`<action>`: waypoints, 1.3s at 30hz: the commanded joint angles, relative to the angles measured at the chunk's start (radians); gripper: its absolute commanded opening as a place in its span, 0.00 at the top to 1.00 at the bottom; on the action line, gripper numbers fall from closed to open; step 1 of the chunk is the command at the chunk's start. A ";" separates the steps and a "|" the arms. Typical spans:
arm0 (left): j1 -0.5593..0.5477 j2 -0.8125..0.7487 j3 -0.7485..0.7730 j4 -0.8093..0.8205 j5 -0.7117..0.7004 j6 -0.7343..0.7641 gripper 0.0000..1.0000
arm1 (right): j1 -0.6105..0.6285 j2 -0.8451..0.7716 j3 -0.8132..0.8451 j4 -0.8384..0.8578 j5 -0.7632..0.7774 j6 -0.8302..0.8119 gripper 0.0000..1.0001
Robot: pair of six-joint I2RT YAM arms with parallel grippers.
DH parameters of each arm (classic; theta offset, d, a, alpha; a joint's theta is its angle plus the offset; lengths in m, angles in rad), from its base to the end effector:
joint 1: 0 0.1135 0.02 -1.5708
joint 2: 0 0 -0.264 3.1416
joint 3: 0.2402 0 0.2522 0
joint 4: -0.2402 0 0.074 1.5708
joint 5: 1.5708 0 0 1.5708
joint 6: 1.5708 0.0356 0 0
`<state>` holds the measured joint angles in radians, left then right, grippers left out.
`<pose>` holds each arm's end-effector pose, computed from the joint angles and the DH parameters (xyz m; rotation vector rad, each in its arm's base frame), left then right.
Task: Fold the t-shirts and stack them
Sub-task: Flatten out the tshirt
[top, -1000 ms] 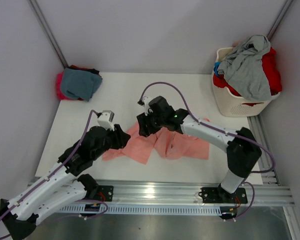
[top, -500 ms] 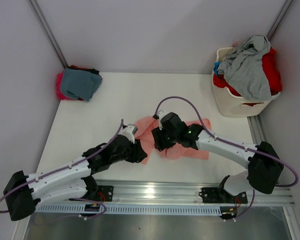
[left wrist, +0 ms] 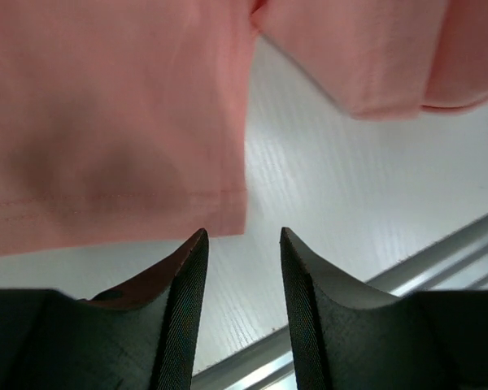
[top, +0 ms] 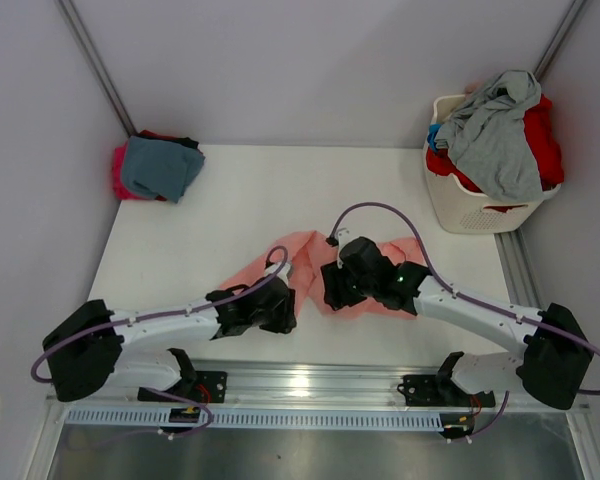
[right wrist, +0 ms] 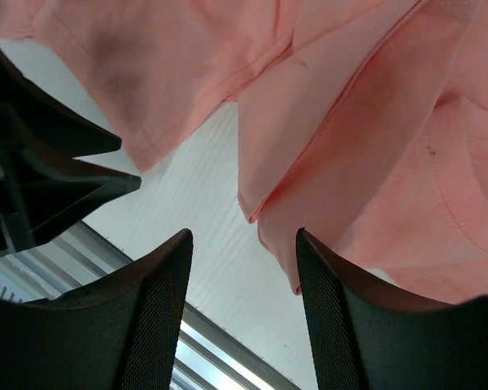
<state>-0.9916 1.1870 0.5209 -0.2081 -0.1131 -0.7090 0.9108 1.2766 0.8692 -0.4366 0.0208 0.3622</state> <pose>0.1243 -0.1828 0.1702 0.3055 2.5179 -0.5972 0.1630 0.2089 0.2423 -0.6654 2.4009 0.5423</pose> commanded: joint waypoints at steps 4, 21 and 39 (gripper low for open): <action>-0.048 0.161 0.131 -0.100 -0.134 -0.023 0.59 | 0.003 -0.059 -0.006 0.002 0.044 0.009 0.42; -0.091 0.329 0.222 -0.171 -0.149 -0.029 0.94 | 0.002 -0.109 -0.003 -0.021 0.091 0.011 0.43; -0.122 0.160 0.199 -0.292 -0.235 -0.090 0.99 | -0.148 0.056 0.083 0.133 0.117 -0.032 0.44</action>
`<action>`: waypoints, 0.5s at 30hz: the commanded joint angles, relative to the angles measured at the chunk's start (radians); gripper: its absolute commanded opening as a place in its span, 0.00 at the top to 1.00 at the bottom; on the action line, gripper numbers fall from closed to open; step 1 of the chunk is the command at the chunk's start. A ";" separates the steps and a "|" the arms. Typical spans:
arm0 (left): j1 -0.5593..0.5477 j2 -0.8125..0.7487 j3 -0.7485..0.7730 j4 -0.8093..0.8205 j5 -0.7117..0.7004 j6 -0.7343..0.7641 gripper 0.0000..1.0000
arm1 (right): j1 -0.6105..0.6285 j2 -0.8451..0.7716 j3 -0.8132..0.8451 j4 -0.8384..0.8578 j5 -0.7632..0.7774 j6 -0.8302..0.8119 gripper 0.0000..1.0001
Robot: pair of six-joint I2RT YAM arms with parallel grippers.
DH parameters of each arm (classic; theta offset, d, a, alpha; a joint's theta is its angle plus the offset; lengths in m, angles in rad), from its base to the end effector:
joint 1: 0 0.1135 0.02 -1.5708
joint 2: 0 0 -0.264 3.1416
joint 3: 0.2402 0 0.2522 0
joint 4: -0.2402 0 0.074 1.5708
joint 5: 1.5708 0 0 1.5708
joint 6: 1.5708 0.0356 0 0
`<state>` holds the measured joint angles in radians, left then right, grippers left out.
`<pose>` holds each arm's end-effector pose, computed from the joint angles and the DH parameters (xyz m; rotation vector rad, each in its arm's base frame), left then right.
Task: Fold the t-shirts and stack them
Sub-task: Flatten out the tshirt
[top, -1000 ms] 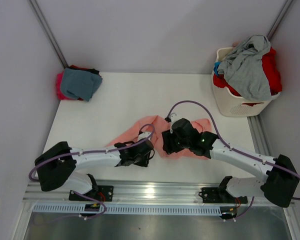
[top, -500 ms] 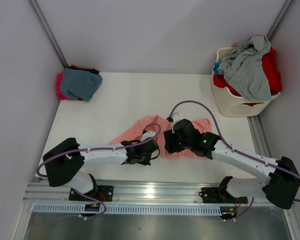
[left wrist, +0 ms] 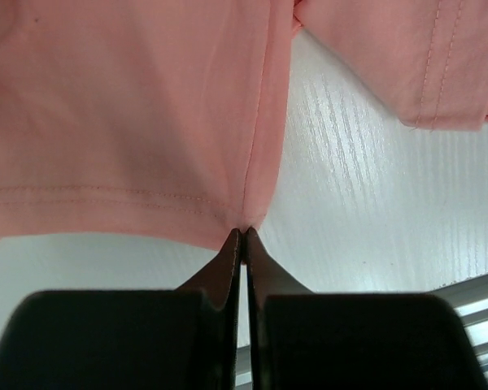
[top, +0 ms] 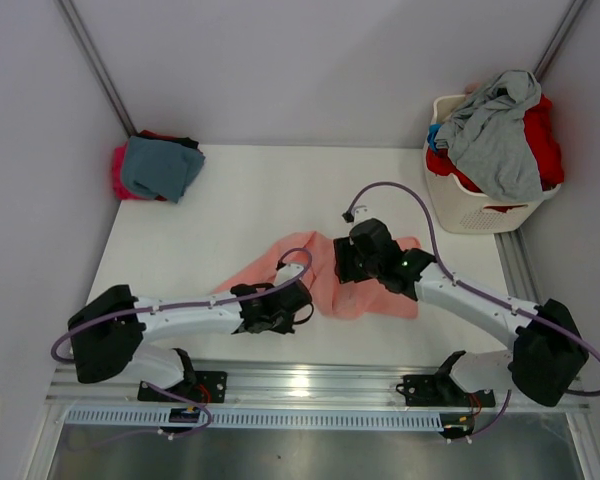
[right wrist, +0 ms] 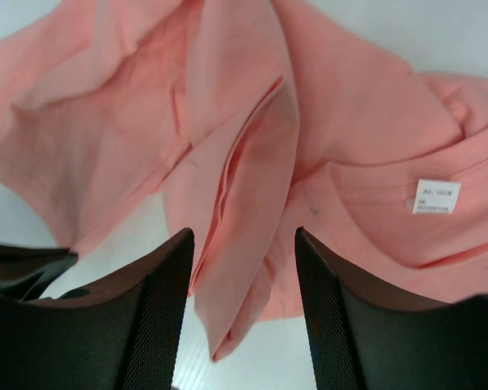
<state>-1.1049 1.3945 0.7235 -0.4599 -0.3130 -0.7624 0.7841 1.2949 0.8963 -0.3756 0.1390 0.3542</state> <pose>0.1216 -0.2174 0.1705 0.3560 2.6014 -0.2252 0.1984 0.1909 0.2513 -0.4377 2.3302 0.3985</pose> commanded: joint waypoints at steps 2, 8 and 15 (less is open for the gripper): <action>-0.009 -0.068 -0.015 -0.048 -0.037 -0.048 0.99 | -0.029 0.067 0.070 0.086 -0.003 -0.027 0.44; -0.009 -0.094 -0.041 -0.051 -0.034 -0.054 0.99 | -0.032 0.148 0.092 0.128 -0.010 -0.024 0.45; -0.012 -0.103 -0.045 -0.056 -0.028 -0.054 0.99 | -0.032 0.211 0.139 0.139 -0.003 -0.043 0.46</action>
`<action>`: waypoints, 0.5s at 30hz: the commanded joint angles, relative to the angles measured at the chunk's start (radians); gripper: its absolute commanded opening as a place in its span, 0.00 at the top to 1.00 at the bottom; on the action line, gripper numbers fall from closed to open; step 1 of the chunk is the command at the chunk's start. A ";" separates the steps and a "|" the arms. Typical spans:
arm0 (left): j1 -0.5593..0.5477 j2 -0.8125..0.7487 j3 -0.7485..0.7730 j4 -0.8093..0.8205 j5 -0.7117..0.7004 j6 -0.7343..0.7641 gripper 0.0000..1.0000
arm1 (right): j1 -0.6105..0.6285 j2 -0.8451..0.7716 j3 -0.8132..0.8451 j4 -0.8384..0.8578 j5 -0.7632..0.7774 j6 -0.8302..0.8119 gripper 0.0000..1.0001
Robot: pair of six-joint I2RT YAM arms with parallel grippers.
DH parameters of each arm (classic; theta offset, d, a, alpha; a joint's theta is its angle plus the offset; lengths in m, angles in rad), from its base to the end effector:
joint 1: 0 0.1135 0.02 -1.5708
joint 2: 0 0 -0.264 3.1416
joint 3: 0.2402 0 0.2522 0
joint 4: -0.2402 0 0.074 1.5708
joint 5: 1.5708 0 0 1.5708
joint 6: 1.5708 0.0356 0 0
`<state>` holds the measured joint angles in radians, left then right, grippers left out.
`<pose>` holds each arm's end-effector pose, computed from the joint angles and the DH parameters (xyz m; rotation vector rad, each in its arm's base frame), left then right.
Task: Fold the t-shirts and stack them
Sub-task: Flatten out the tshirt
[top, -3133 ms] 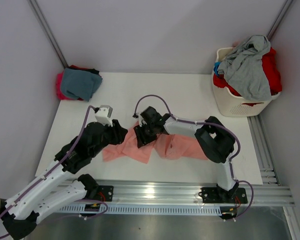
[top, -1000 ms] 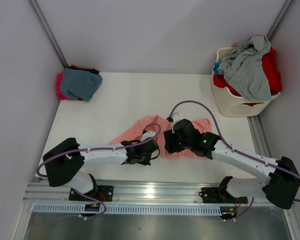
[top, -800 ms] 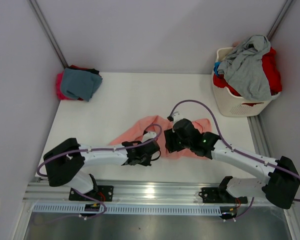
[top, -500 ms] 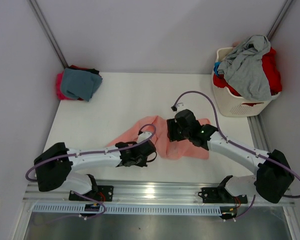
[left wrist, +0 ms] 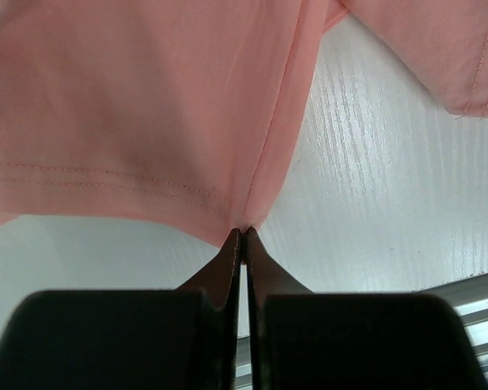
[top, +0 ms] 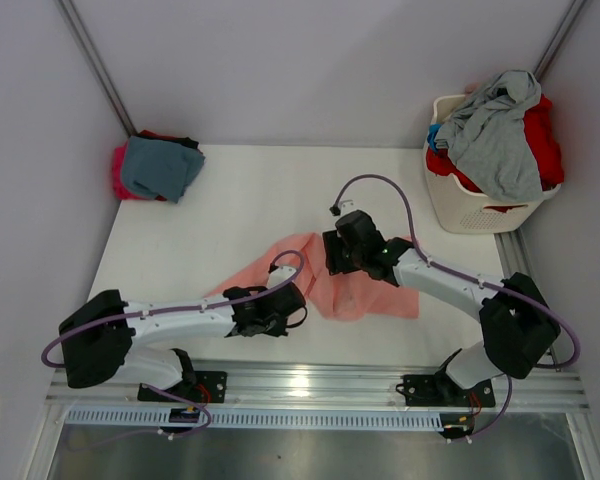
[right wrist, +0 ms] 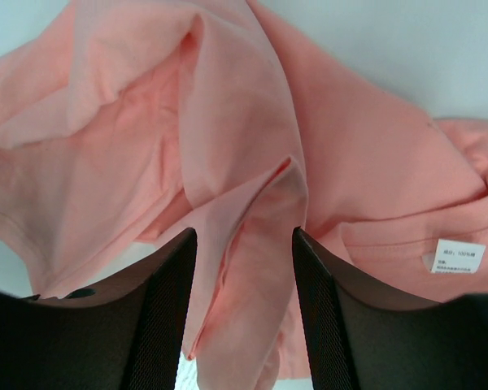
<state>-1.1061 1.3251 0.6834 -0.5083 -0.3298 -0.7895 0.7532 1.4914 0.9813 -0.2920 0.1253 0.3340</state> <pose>0.1142 -0.2022 0.1727 0.3218 2.6076 -0.2005 0.2351 0.2143 0.2308 -0.4391 2.3565 0.3726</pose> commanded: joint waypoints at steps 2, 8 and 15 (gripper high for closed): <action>-0.011 -0.035 -0.007 -0.004 -0.008 -0.027 0.99 | -0.006 0.035 0.068 0.056 0.017 -0.032 0.46; -0.017 -0.043 -0.018 0.005 0.011 -0.022 1.00 | -0.020 0.102 0.149 0.044 0.028 -0.065 0.46; -0.020 -0.058 -0.016 -0.007 0.009 -0.020 0.99 | -0.040 0.165 0.181 0.037 0.031 -0.059 0.51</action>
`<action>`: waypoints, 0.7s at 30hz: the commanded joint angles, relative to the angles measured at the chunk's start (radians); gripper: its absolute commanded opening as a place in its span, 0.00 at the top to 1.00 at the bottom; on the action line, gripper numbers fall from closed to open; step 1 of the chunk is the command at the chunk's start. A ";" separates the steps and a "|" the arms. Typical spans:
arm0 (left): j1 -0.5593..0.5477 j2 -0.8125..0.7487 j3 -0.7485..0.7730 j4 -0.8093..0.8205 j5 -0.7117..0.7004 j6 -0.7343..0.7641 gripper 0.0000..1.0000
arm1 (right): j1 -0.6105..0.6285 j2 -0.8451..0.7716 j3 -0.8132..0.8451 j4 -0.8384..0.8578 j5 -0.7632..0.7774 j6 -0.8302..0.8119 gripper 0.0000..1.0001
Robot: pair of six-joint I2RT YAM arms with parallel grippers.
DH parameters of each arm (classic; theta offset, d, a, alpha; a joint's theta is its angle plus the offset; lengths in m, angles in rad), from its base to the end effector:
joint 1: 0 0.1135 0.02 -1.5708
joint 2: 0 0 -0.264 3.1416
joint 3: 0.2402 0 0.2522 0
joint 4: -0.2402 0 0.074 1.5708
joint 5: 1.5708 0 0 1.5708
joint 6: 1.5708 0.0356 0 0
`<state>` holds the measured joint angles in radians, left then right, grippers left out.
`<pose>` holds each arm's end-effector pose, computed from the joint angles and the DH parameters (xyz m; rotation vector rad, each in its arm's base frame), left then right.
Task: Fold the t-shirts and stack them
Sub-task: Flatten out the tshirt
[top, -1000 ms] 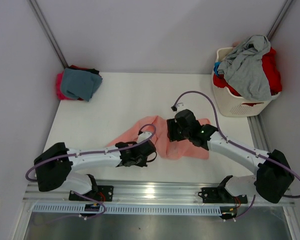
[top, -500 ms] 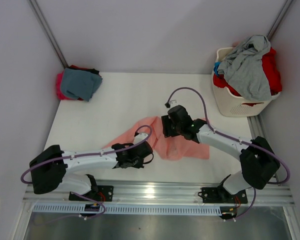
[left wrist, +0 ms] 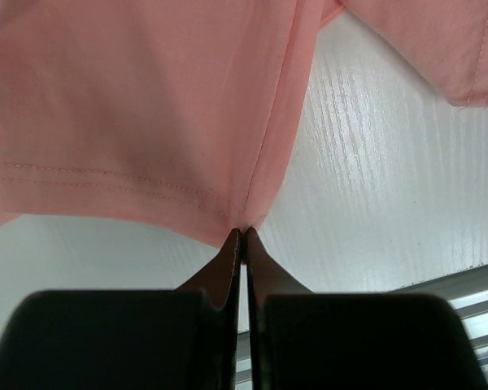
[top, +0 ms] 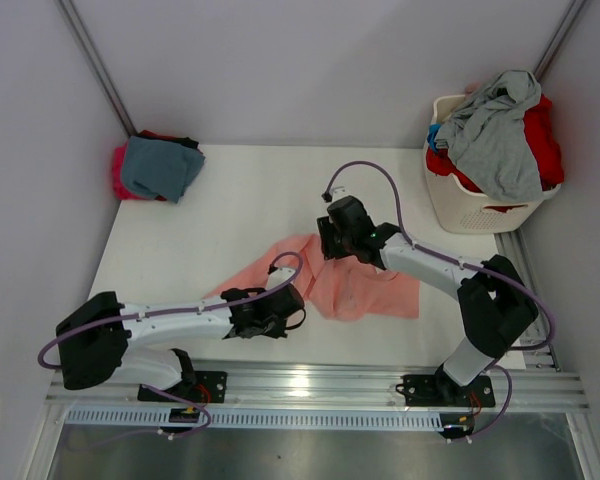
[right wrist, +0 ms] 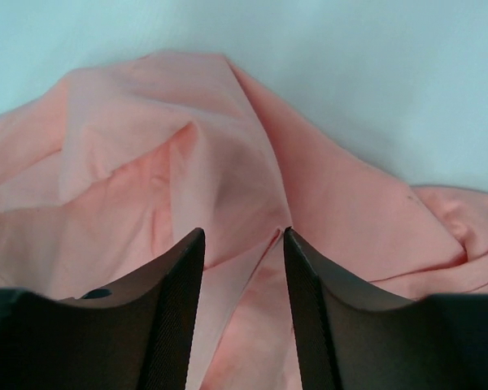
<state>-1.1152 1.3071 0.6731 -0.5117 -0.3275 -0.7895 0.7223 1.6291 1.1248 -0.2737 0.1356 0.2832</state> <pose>0.1108 -0.2002 0.1735 0.3333 2.6056 -0.2101 0.2708 0.2322 0.2345 -0.4492 2.3218 0.3361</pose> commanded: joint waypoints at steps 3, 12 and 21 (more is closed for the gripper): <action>-0.012 -0.046 -0.006 -0.011 0.001 -0.014 1.00 | -0.018 0.052 0.053 0.008 0.019 -0.004 0.69; -0.012 -0.046 0.002 -0.010 -0.004 -0.010 1.00 | -0.015 0.055 0.087 -0.025 0.030 -0.013 1.00; -0.012 -0.123 0.083 -0.138 -0.097 0.038 0.99 | -0.017 -0.020 0.128 -0.087 0.085 -0.067 1.00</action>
<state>-1.1191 1.2560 0.6895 -0.5770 -0.3527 -0.7795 0.7055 1.6882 1.1927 -0.3332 0.1696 0.2562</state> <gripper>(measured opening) 0.009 0.008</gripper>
